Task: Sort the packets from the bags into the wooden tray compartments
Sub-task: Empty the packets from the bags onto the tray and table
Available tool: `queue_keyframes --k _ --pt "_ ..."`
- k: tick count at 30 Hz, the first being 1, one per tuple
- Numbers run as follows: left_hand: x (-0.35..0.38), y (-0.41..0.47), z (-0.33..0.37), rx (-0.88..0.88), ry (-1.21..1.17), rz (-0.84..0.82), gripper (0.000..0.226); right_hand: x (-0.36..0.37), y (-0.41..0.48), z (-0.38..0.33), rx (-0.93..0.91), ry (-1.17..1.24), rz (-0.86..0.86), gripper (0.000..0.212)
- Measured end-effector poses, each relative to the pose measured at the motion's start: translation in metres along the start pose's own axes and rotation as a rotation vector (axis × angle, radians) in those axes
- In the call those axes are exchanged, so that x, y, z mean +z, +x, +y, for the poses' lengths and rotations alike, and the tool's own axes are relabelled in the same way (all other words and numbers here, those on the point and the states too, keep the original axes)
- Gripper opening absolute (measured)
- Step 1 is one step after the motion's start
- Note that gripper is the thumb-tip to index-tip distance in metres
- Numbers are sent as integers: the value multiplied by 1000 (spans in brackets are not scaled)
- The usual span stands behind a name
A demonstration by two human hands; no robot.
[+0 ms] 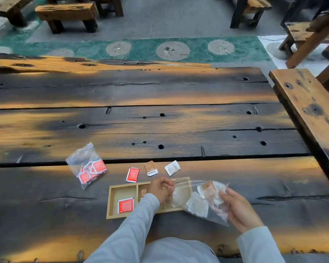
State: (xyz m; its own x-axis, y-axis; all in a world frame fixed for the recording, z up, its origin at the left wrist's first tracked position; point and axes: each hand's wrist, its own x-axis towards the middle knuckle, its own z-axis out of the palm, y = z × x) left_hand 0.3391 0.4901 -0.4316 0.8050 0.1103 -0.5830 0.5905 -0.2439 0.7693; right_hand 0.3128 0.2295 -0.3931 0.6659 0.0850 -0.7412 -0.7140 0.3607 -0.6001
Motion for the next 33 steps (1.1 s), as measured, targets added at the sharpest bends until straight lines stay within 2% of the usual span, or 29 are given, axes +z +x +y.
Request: queue_keyframes --k 16,25,33 --pt "-4 -1 0 -49 -9 3 32 2 -10 -11 33 15 -60 28" --pt "-3 -8 4 -46 29 2 30 6 -16 -16 -1 67 -80 37" --pt "-1 -9 3 -45 37 1 28 13 -21 -19 -9 2 -59 37"
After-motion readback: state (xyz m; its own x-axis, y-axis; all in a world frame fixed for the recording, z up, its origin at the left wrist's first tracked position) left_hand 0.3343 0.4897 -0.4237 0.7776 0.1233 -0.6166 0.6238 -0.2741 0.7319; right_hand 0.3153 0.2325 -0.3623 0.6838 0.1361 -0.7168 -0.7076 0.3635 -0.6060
